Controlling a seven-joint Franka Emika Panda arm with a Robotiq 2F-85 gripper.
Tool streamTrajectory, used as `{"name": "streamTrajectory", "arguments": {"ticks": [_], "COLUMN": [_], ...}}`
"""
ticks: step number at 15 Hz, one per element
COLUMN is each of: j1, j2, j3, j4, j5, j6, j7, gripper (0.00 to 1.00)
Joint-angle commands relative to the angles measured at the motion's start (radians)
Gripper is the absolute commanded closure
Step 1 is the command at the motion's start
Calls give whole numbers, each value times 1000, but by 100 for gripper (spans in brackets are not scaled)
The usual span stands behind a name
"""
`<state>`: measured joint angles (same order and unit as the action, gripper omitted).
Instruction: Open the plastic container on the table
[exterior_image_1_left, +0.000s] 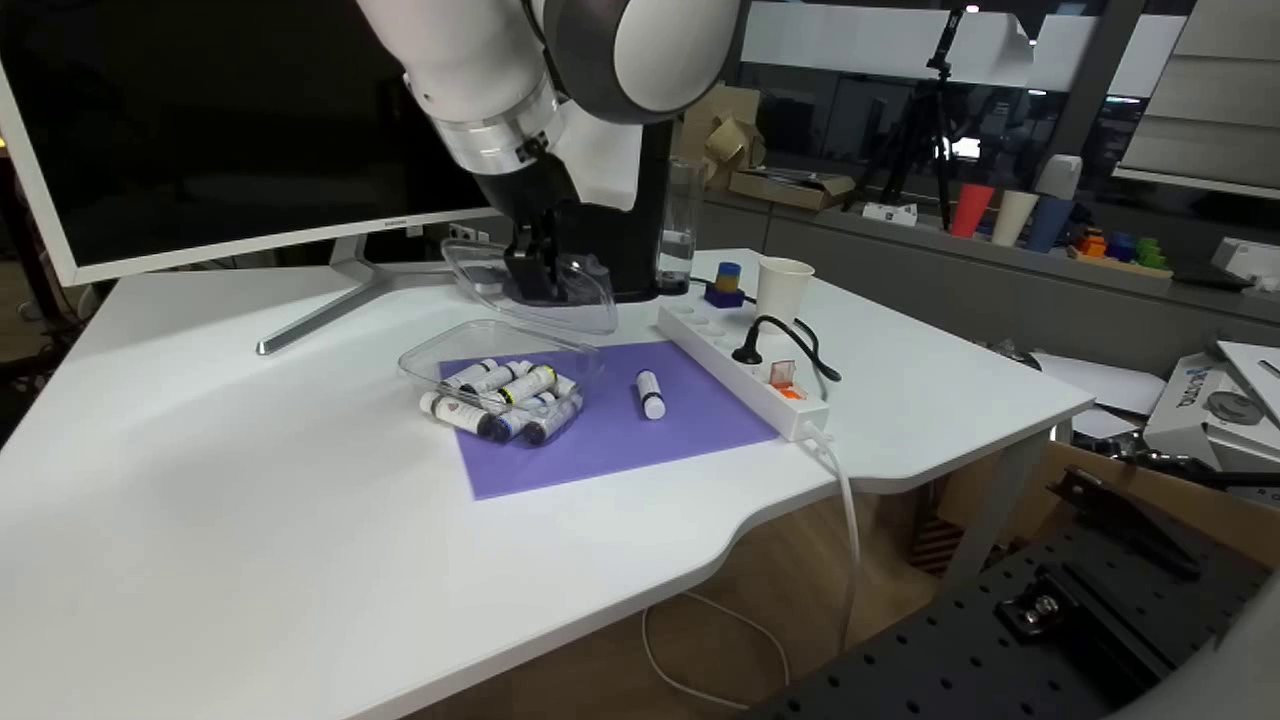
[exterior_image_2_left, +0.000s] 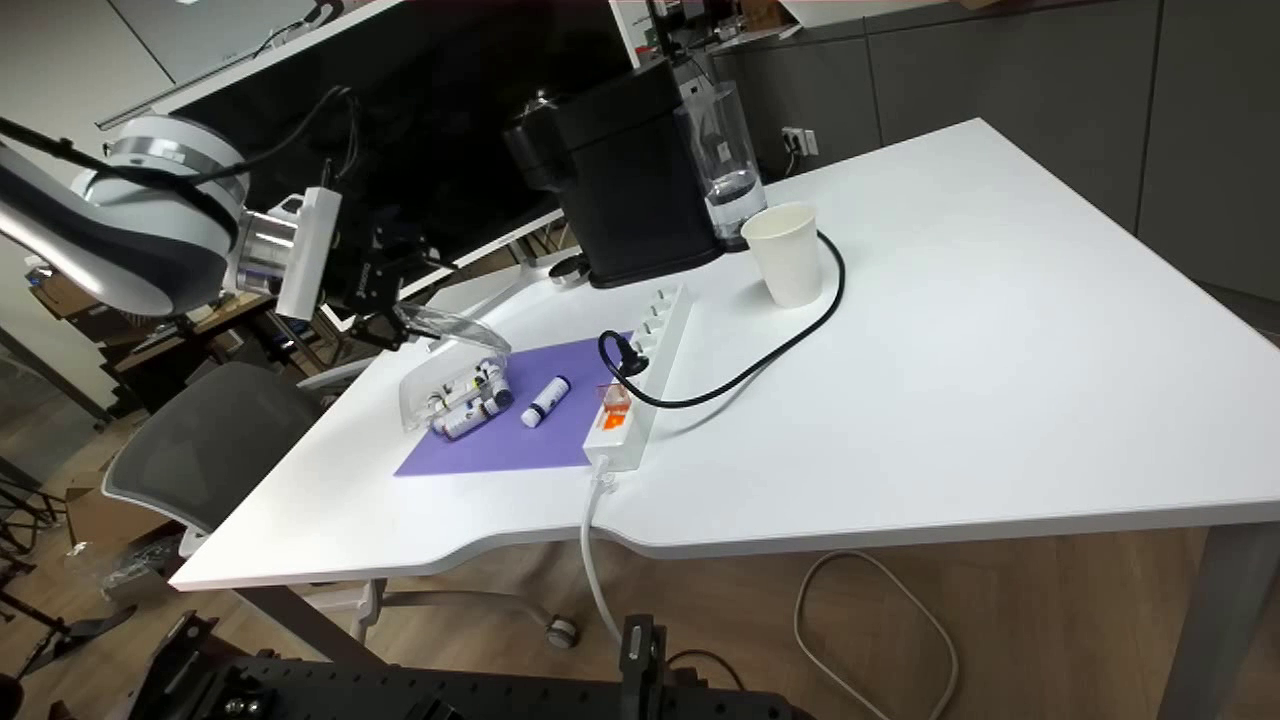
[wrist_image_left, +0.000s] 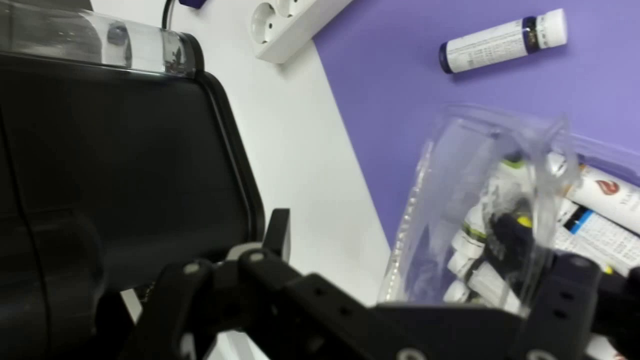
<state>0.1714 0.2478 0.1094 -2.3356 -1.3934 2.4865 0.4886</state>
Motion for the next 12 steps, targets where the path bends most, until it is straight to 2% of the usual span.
{"name": "streamTrajectory", "arguments": {"ticks": [1,7,12], "j1": [-19,-44,-68], "j2": [-69,-167,-230], "j3": [-6,-7,-9], "j4": [8,15,1], "j5": [-33,-34,68], "j6": [-46,-113,-93], "j7": [38,35,-24], "gripper": [0,0,0]}}
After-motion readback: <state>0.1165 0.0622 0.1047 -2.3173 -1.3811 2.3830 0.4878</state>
